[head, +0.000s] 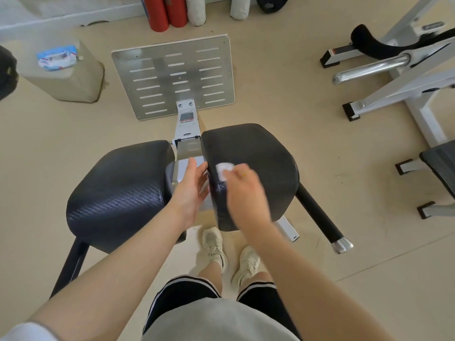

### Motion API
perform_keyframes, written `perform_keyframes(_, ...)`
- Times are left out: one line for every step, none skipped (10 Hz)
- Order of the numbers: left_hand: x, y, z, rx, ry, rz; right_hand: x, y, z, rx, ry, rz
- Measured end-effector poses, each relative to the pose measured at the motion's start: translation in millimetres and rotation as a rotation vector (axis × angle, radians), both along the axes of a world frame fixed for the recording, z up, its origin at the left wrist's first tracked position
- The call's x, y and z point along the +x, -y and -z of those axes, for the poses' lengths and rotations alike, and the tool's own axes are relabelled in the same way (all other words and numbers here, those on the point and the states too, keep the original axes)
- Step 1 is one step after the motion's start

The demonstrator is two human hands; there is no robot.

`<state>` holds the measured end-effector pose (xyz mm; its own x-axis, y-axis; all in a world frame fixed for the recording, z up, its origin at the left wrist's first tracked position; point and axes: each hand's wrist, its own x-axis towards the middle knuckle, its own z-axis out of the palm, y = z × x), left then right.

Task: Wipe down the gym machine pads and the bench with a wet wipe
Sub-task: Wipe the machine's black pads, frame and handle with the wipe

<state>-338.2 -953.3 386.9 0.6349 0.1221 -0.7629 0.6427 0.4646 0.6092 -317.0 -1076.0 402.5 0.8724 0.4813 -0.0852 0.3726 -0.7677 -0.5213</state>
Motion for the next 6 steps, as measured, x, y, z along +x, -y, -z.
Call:
perform_keyframes(-1,-2,1,-0.013,-0.047,0.015,-23,-17,5,0.064,-0.024,-0.151)
perform_keyframes(-3,2,-2,-0.011,0.001,-0.050,-1,1,2,0.090,0.031,-0.061)
perform_keyframes(-7,14,-10,0.105,-0.035,-0.068,35,40,1,0.116,-0.005,0.133)
perform_keyframes(-22,34,-16,0.225,-0.005,-0.146,60,72,0,-0.031,0.083,0.280)
perform_keyframes(-34,51,-20,0.291,0.018,-0.162,50,67,-1,-0.032,0.080,0.261)
perform_keyframes(-41,59,-15,0.248,0.045,-0.243,7,32,11,0.165,0.018,0.111)
